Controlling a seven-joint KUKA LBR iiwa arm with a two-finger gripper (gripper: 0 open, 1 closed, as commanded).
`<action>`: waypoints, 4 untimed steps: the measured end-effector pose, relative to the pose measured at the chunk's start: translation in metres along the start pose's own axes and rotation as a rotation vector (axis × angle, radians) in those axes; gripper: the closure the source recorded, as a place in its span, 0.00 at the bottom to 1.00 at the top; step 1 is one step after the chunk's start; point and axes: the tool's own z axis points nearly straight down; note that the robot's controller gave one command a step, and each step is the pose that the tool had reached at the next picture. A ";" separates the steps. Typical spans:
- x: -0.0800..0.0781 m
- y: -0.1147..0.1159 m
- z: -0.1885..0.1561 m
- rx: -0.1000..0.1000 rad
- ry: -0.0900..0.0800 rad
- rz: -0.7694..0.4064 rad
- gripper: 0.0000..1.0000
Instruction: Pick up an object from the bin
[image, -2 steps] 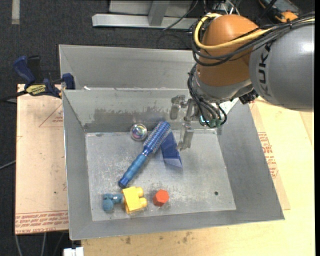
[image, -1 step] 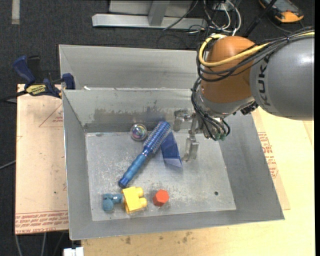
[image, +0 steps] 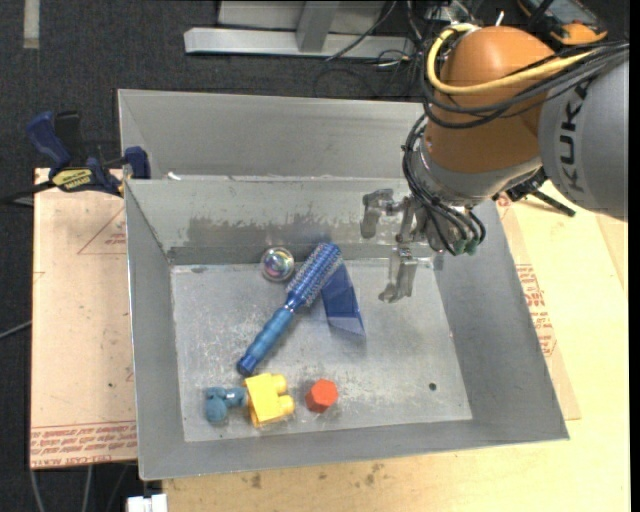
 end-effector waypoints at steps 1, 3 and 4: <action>-0.025 -0.015 0.059 -0.001 0.011 -0.088 0.00; -0.029 0.016 0.140 -0.004 0.008 -0.277 1.00; -0.029 0.016 0.140 -0.004 0.009 -0.277 1.00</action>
Offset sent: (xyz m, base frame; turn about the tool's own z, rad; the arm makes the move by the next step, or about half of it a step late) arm 0.0264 -0.0121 -0.0560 -0.0910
